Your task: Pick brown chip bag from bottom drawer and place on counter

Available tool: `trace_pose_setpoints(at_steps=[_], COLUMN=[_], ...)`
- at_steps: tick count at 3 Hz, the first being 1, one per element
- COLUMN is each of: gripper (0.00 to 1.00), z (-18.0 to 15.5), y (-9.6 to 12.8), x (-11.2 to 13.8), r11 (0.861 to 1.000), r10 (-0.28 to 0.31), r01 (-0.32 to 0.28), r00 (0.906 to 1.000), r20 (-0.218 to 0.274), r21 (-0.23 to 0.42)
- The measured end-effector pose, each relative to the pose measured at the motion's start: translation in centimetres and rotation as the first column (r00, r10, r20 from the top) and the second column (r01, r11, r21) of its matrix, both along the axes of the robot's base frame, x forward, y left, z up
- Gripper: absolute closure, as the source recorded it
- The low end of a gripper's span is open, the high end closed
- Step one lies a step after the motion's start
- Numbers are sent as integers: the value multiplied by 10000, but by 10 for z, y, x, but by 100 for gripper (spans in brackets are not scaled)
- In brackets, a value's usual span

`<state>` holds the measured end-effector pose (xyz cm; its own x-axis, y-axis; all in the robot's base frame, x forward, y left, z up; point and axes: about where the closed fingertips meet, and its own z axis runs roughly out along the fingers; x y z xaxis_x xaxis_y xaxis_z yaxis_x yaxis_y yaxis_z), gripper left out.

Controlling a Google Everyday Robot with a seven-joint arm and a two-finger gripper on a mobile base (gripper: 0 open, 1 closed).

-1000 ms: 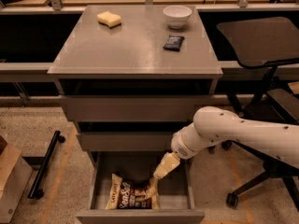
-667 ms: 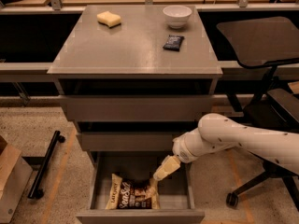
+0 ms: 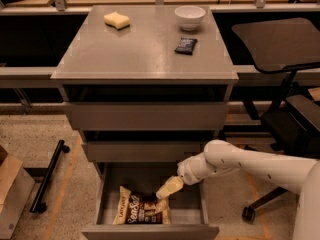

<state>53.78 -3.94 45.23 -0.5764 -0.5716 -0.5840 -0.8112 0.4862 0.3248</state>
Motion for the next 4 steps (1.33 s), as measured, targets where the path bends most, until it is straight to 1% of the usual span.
trace_pose_setpoints(at_steps=[1,2,3,4], gripper=[0,0,0,0], z=[0,-18,-61,-115], y=[0,7,26,39], x=[0,5,18,28], r11=[10000,9996,9979,9956], r10=[1,-109,-107,-420], r01=[-1,113,143,509], r00=[10000,9998,9983,9929], r20=[-1,-176,-571,-1116], r21=[0,274,628,784])
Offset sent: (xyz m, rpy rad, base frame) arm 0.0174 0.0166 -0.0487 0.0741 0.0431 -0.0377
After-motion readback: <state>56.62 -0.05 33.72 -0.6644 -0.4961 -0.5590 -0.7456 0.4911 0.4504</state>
